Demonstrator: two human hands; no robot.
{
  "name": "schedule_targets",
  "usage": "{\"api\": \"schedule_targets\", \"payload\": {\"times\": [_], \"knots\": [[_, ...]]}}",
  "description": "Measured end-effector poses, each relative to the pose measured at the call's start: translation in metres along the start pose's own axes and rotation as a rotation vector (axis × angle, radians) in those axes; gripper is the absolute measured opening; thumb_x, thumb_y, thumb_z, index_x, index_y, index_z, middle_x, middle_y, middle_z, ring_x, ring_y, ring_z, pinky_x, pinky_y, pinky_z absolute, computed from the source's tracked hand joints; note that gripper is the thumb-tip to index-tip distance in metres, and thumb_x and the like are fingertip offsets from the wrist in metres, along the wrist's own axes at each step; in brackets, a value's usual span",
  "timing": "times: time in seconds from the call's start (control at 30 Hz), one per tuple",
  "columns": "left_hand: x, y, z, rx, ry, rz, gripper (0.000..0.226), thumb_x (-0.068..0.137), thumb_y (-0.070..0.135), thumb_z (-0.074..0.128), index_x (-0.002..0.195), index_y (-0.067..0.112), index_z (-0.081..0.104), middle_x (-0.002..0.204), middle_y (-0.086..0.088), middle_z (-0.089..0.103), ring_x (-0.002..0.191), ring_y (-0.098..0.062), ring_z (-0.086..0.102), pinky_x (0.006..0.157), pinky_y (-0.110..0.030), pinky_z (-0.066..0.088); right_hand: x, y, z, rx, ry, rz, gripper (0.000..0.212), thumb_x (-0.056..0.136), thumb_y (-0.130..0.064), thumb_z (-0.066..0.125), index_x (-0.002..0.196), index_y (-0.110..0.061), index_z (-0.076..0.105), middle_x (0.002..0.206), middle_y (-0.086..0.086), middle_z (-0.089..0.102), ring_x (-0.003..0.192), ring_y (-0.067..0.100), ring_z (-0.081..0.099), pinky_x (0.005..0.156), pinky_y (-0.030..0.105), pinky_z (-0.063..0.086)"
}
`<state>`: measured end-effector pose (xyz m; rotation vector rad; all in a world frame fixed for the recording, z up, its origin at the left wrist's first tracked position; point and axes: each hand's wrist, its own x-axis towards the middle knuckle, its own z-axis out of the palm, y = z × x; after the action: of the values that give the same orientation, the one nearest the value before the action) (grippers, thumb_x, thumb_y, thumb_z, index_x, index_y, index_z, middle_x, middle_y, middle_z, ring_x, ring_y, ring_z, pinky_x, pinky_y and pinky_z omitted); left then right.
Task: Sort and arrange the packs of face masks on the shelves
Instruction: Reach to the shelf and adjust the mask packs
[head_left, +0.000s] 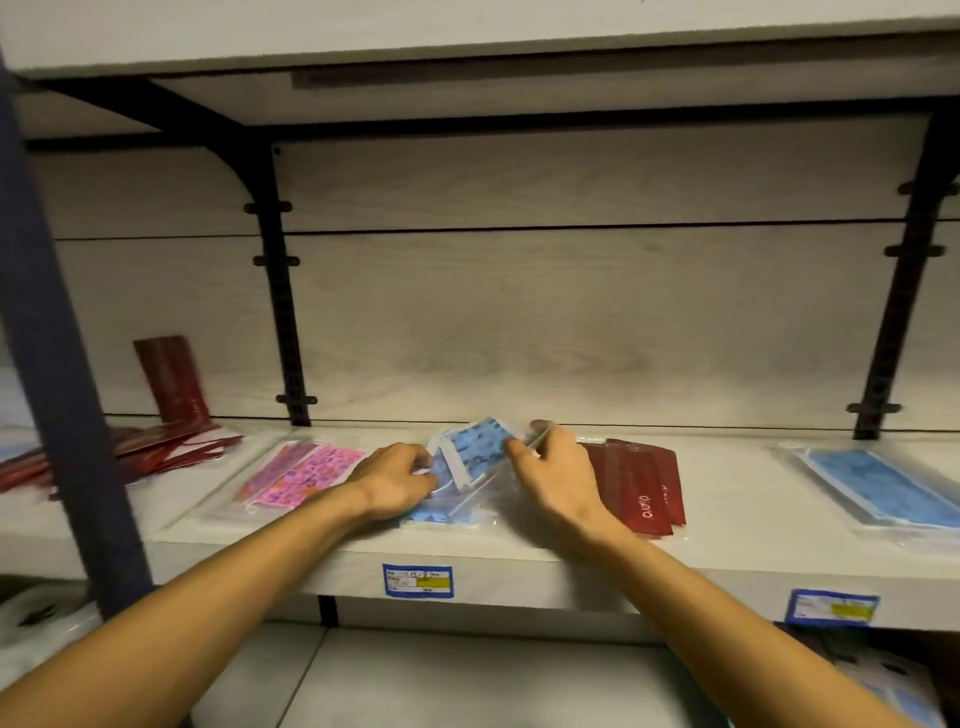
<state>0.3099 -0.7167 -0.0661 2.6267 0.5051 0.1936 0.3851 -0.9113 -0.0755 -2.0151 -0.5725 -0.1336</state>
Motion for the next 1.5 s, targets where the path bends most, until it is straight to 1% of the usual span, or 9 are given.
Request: {"api": "schedule_targets", "payload": {"times": [0.2,0.33,0.5,0.7,0.87,0.97,1.03,1.17,1.5], "knots": [[-0.013,-0.006,0.004,-0.050,0.090,0.004,0.048,0.103,0.031,0.050,0.149,0.020,0.042,0.154,-0.002,0.044,0.134,-0.023,0.049,0.111,-0.041,0.042,-0.004,0.002,0.009,-0.389,-0.016,-0.117,0.087,0.089,-0.057,0.061,0.152,-0.006,0.028,0.150,0.013,0.045,0.136,0.031,0.041,0.110,0.043,0.041],[-0.027,-0.007,0.000,0.110,0.137,0.016,0.055,0.106,0.045,0.039,0.155,0.022,0.034,0.166,0.001,0.020,0.150,-0.023,0.025,0.121,-0.041,0.022,-0.005,0.004,0.010,-0.555,-0.046,-0.148,0.092,0.089,-0.071,0.049,0.153,-0.008,0.027,0.156,0.014,0.035,0.146,0.033,0.028,0.119,0.048,0.030],[-0.060,-0.028,-0.002,0.399,0.144,0.133,0.070,0.104,0.059,0.023,0.161,0.023,0.007,0.169,0.001,0.003,0.155,-0.017,0.007,0.124,-0.035,0.006,-0.014,-0.003,0.010,-0.600,0.100,-0.354,0.073,0.101,-0.061,0.025,0.156,-0.013,0.026,0.164,0.011,0.026,0.153,0.029,0.015,0.124,0.048,0.014],[-0.097,-0.055,-0.014,0.445,0.113,0.143,0.073,0.101,0.065,0.015,0.161,0.025,0.005,0.169,0.002,-0.004,0.155,-0.015,-0.001,0.123,-0.034,-0.002,-0.041,-0.011,0.021,-0.720,-0.127,-0.399,0.098,0.086,-0.077,-0.006,0.161,-0.017,0.012,0.169,0.005,0.004,0.155,0.022,-0.008,0.124,0.044,-0.002],[-0.152,-0.102,-0.049,0.474,0.148,0.191,0.073,0.101,0.063,0.021,0.161,0.023,0.011,0.169,0.001,0.004,0.155,-0.016,0.006,0.125,-0.034,0.007,-0.089,-0.064,0.059,-0.656,-0.191,-0.410,0.093,0.087,-0.071,0.010,0.159,-0.013,0.021,0.167,0.005,0.017,0.156,0.021,0.006,0.125,0.039,0.010],[-0.191,-0.141,-0.077,0.486,0.194,0.235,0.067,0.102,0.061,0.029,0.157,0.023,0.025,0.165,0.002,0.021,0.149,-0.019,0.027,0.119,-0.036,0.023,-0.120,-0.097,0.094,-0.605,-0.192,-0.480,0.090,0.087,-0.072,0.013,0.154,-0.015,0.033,0.159,0.006,0.036,0.149,0.023,0.027,0.120,0.039,0.028],[-0.215,-0.170,-0.097,0.556,0.258,0.235,0.059,0.101,0.058,0.031,0.149,0.024,0.039,0.155,0.002,0.039,0.138,-0.020,0.041,0.112,-0.037,0.031,-0.142,-0.118,0.120,-0.603,-0.236,-0.535,0.073,0.097,-0.064,0.028,0.153,-0.018,0.035,0.154,0.005,0.043,0.142,0.023,0.038,0.115,0.037,0.035],[-0.258,-0.245,-0.139,0.672,0.289,0.014,0.073,0.091,0.068,0.010,0.137,0.027,0.049,0.140,0.001,0.052,0.128,-0.022,0.049,0.106,-0.041,0.035,-0.183,-0.161,0.180,-0.578,-0.390,-0.613,0.057,0.102,-0.051,0.041,0.151,-0.022,0.037,0.146,0.004,0.050,0.135,0.023,0.047,0.109,0.036,0.041],[-0.326,-0.402,-0.220,0.670,0.218,-0.343,0.067,0.099,0.066,0.021,0.137,0.021,0.054,0.148,-0.007,0.045,0.130,-0.028,0.049,0.106,-0.045,0.037,-0.207,-0.260,0.323,-0.494,-0.414,-0.685,0.053,0.099,-0.052,0.047,0.144,-0.024,0.047,0.143,-0.002,0.055,0.132,0.018,0.050,0.105,0.036,0.046]]}}
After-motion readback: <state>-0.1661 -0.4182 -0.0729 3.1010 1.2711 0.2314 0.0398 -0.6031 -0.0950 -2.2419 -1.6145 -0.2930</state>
